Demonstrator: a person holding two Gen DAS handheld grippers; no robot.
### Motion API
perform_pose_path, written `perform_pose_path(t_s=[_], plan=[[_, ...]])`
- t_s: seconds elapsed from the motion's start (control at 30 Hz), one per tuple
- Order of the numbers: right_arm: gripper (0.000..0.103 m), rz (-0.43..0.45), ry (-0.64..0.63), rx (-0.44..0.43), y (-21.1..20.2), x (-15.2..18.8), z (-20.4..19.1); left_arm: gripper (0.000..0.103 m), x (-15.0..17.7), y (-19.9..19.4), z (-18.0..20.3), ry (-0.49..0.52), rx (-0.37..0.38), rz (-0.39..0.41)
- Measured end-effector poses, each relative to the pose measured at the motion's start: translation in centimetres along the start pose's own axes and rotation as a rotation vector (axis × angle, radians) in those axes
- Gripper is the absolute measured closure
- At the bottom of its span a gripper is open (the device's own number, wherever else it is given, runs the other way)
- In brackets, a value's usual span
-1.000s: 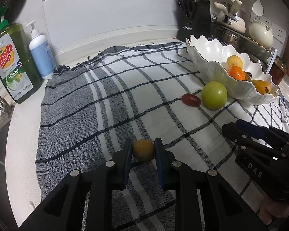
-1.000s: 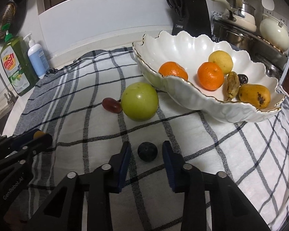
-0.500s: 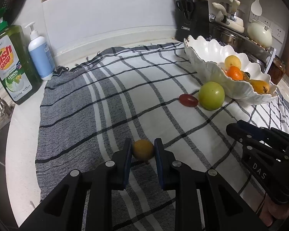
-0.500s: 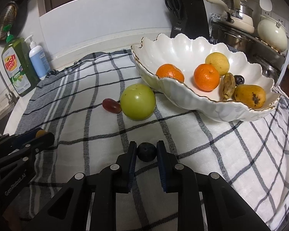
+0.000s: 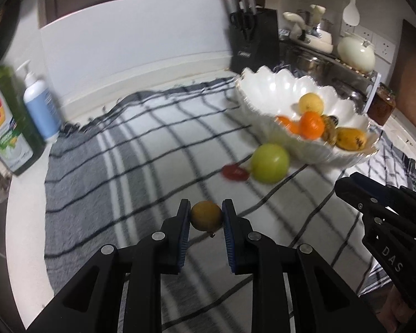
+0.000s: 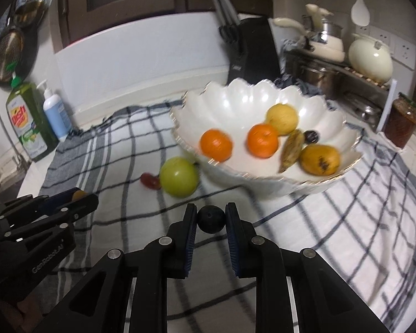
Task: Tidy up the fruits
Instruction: 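Lift both held fruits and carry them over the white bowl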
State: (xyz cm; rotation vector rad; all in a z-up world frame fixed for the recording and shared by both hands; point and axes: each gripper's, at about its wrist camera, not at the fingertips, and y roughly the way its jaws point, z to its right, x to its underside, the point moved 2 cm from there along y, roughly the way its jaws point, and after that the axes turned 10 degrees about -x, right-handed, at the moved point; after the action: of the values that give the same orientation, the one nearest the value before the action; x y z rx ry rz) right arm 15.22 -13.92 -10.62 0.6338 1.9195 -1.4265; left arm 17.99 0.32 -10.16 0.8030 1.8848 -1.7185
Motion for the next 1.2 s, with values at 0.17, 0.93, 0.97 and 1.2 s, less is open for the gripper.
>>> perform_pose_path(t_s=[0.17, 0.93, 0.97, 1.2], plan=[[0.081, 0.038, 0.014, 0.024, -1.2, -1.5, 1.3, 0.079, -2.8, -0.5, 1.7, 0.026, 0.033, 0.052], [0.081, 0.033, 0.121, 0.088, 0.8, -6.8, 6.2, 0.079, -11.7, 4.6, 7.2, 0.148, 0.147, 0.077], [0.081, 0.027, 0.124, 0.089, 1.0, -6.9, 6.3, 0.079, -11.7, 4.9, 7.3, 0.147, 0.151, 0.072], [0.081, -0.005, 0.144, 0.091, 2.0, -6.8, 6.8, 0.079, -11.8, 6.6, 8.3, 0.168, 0.185, 0.034]])
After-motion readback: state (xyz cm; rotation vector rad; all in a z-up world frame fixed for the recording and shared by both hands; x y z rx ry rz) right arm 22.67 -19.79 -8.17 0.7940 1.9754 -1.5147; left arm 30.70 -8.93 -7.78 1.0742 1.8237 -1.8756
